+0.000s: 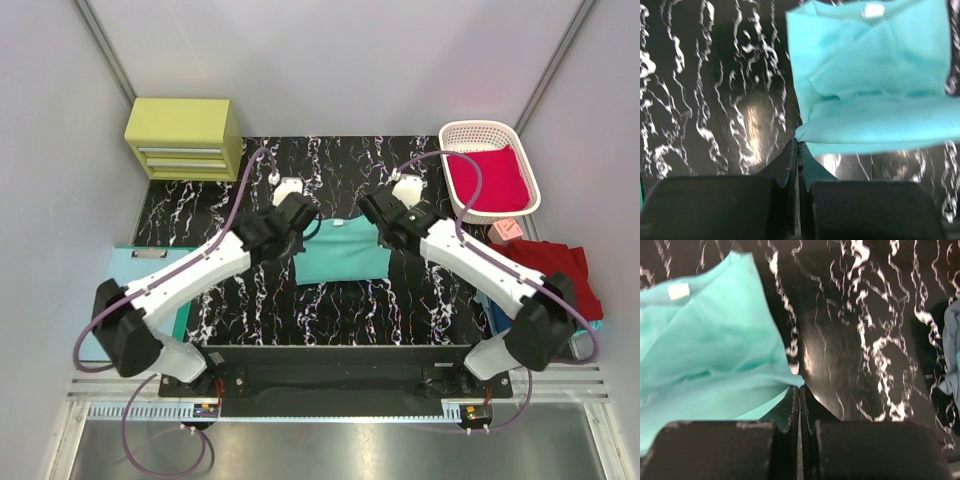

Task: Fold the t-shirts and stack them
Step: Fold the long partially folded tshirt into a neat square

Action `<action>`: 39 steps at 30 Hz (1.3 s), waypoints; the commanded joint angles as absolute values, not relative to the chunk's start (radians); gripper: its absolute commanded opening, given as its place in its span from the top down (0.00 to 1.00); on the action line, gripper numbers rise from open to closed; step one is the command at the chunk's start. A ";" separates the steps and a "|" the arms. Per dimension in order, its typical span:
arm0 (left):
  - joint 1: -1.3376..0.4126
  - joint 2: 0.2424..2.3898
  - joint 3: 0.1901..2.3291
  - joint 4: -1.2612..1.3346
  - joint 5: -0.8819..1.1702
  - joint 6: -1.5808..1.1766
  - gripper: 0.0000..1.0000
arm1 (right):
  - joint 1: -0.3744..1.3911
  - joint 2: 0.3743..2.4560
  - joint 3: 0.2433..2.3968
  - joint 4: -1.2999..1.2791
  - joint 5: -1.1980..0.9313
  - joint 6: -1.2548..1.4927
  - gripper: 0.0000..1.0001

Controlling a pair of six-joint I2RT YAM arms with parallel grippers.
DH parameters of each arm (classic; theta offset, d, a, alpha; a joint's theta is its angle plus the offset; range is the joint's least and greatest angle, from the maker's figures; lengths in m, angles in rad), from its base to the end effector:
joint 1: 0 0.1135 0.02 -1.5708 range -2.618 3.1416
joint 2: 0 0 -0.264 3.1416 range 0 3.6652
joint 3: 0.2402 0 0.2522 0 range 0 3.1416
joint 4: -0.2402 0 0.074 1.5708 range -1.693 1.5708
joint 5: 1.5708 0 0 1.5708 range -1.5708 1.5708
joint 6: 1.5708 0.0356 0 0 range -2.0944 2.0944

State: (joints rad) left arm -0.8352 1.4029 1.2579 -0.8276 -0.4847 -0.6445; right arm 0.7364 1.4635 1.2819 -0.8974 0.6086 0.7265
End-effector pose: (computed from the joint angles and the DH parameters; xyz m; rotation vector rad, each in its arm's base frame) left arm 0.2044 -0.2012 0.3106 0.0461 2.3912 -0.0603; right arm 0.2302 0.1812 0.2998 0.1756 2.3785 -0.1571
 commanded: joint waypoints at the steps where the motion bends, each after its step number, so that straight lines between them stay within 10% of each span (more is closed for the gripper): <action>1: -0.715 1.495 1.345 -0.743 -0.526 -0.566 1.00 | 0.658 1.555 1.356 -0.775 0.650 0.615 1.00; 21: -0.565 2.017 1.684 -0.650 -0.433 -0.469 1.00 | 0.497 2.101 1.664 -0.584 0.594 0.495 1.00; 39: -0.880 1.430 1.137 -0.643 -0.439 -0.548 1.00 | 0.721 1.556 1.183 -0.779 0.623 0.682 1.00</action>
State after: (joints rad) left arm -0.8177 1.5608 1.2457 -0.6247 -0.4297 -0.5205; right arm 0.6338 1.6558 1.2449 -0.6556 0.5793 0.5877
